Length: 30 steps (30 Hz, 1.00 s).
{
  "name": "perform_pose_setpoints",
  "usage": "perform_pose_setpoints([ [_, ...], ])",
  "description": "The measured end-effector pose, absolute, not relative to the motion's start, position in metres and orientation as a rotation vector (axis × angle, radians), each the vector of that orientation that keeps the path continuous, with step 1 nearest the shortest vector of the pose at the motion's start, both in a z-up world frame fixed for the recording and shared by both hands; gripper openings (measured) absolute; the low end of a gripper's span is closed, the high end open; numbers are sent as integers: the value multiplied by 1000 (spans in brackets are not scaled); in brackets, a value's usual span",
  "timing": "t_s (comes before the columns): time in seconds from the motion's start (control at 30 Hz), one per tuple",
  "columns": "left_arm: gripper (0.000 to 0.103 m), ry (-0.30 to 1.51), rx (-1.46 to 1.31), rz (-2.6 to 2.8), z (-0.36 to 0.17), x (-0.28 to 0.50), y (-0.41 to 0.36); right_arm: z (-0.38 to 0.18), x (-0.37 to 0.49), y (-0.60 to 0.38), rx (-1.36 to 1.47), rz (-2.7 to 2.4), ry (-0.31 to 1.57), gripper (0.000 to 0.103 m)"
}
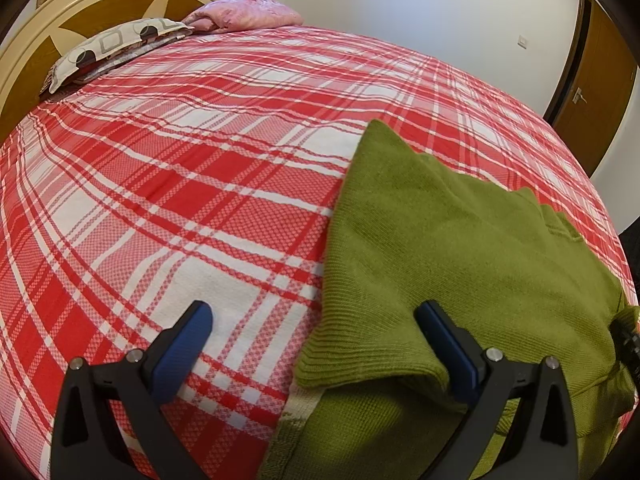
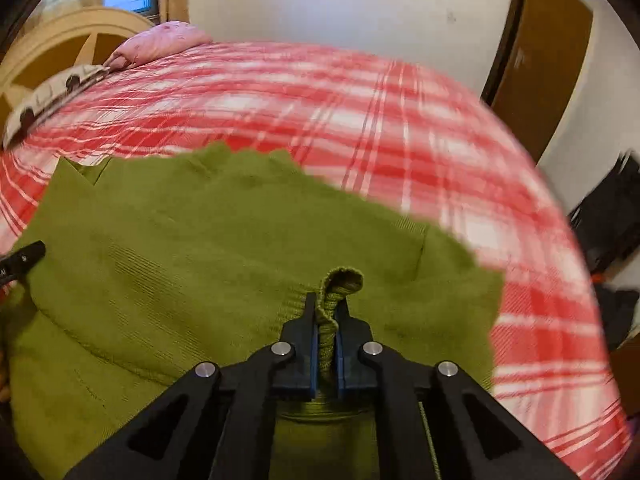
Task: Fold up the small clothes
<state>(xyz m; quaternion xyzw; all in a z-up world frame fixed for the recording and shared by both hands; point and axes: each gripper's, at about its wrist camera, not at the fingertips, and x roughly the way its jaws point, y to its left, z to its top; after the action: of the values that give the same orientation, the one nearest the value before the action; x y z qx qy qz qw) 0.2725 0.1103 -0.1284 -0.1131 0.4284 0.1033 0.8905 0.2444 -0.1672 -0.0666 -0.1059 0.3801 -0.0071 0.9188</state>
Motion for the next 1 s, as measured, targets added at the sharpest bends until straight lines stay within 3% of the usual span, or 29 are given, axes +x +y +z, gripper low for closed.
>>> perform_pose_setpoints([
  [0.13, 103, 889, -231, 215, -129, 272, 110, -43, 237, -176, -185, -70, 663, 5],
  [0.37, 103, 889, -219, 228, -128, 274, 108, -95, 270, -185, -222, -81, 829, 6],
  [0.43, 103, 890, -216, 230, -128, 274, 108, -91, 271, -188, -239, -105, 860, 16],
  [0.5, 103, 890, -216, 230, -128, 274, 108, -87, 264, -192, -292, -146, 854, 42],
  [0.57, 103, 889, -218, 228, -128, 274, 108, -82, 251, -206, -267, -197, 837, 49],
  [0.7, 103, 888, -220, 231, -128, 275, 107, -46, 200, -229, -93, -326, 658, 49],
  [0.73, 103, 887, -220, 233, -128, 275, 107, -43, 194, -224, -61, -247, 663, 47],
  [0.8, 103, 885, -218, 236, -128, 275, 107, -47, 194, -201, -51, -110, 719, 27],
  [1.0, 103, 883, -210, 247, -128, 273, 106, -71, 214, -116, -39, 164, 826, 25],
])
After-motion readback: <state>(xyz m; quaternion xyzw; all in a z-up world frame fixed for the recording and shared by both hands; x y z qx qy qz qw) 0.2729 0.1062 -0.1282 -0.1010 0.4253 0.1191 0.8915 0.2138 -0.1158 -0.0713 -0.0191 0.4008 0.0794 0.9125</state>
